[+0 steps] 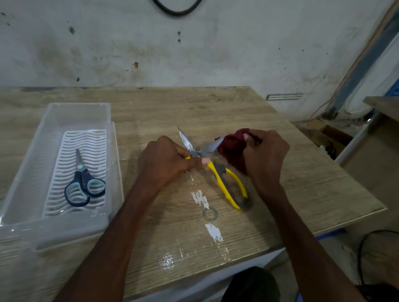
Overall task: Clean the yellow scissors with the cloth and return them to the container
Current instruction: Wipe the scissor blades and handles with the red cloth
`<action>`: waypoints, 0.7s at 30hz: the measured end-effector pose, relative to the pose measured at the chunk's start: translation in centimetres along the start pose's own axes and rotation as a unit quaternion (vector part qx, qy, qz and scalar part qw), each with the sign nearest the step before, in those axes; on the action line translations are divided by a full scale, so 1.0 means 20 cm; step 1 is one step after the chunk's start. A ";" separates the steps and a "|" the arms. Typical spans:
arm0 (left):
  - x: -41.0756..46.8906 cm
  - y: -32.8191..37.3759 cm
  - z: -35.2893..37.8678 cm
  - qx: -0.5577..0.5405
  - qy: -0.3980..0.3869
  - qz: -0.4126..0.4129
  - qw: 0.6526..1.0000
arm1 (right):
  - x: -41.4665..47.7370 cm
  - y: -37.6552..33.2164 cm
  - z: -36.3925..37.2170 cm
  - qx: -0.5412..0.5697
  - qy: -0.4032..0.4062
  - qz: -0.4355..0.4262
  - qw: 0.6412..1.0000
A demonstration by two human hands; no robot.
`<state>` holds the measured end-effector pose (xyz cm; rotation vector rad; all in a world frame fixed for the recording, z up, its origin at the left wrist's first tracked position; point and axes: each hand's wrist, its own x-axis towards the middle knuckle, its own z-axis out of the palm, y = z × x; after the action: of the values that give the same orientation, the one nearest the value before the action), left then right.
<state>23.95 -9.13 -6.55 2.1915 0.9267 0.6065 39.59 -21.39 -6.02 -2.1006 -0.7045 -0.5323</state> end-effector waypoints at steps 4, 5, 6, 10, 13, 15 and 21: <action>0.01 -0.01 0.01 -0.026 0.005 -0.005 1.000 | -0.06 -0.07 -0.02 0.018 0.008 -0.023 1.000; 0.01 -0.02 0.01 -0.031 0.006 -0.004 0.999 | -0.05 -0.07 -0.01 -0.010 0.007 -0.024 1.000; 0.00 -0.02 0.01 -0.035 0.009 -0.005 0.999 | -0.04 -0.06 -0.01 -0.040 0.005 -0.016 0.999; 0.00 -0.02 -0.02 -0.048 0.025 -0.011 0.998 | 0.00 -0.02 -0.02 0.026 -0.031 0.048 0.998; 0.00 0.00 -0.02 -0.057 0.027 -0.011 0.998 | -0.01 -0.04 -0.02 0.091 -0.073 0.044 0.992; 0.00 0.00 -0.01 -0.058 0.026 -0.011 0.998 | -0.03 -0.07 -0.02 0.096 -0.065 -0.009 0.993; 0.01 0.00 -0.01 -0.044 0.021 -0.021 0.999 | -0.11 -0.13 0.01 -0.024 -0.089 -0.236 0.967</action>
<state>23.97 -8.99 -6.43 2.0831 0.9465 0.6646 36.22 -20.57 -6.01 -2.0420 -1.3251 -0.6253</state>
